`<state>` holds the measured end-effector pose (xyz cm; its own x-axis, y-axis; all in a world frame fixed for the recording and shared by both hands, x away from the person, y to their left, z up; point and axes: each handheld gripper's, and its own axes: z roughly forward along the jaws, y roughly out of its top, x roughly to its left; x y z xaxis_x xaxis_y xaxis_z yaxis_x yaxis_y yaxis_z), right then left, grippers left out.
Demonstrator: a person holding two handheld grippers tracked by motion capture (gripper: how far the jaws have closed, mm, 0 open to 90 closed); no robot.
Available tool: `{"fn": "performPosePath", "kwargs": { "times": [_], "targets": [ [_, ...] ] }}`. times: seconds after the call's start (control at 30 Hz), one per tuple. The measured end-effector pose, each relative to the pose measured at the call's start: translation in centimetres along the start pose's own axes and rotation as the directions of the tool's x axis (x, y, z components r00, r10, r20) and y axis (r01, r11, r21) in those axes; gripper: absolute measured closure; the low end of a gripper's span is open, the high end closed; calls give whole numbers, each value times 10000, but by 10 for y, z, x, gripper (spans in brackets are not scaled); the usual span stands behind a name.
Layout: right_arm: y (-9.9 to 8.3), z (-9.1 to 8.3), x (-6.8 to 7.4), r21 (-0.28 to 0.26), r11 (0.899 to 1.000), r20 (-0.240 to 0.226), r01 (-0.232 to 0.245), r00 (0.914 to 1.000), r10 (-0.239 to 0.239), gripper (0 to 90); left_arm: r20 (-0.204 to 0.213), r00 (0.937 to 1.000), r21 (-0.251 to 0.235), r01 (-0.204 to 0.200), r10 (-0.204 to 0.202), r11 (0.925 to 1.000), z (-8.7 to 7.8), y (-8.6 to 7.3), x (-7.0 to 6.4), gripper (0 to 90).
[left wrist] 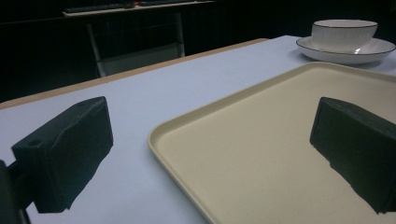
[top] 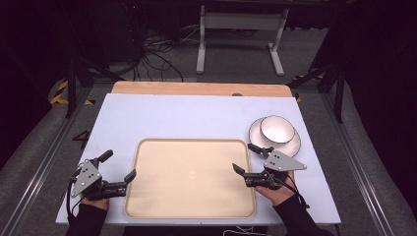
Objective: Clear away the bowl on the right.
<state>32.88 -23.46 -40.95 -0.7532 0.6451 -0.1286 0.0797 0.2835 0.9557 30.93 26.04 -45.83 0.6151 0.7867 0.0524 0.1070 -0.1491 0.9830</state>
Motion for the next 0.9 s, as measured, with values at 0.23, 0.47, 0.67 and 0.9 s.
{"fn": "performPosePath", "kwargs": {
  "times": [0.23,0.47,0.67,0.9],
  "targets": [
    [16,-4,-3,-161,9997,-154,-173,9997,171,195,-21,10000,33,6,-6,10000,0,0,0,2],
    [29,-1,-5,155,9995,-290,-278,9992,283,194,-29,10000,52,-15,15,10000,0,0,0,2],
    [39,1,-8,-4,9993,-397,-371,9985,371,196,-31,10000,30,-11,11,10000,-1,0,0,2],
    [47,9,-19,1025,9935,-376,-486,9979,527,223,-30,10000,32,-24,24,10000,0,0,0,2]
  ]
}}
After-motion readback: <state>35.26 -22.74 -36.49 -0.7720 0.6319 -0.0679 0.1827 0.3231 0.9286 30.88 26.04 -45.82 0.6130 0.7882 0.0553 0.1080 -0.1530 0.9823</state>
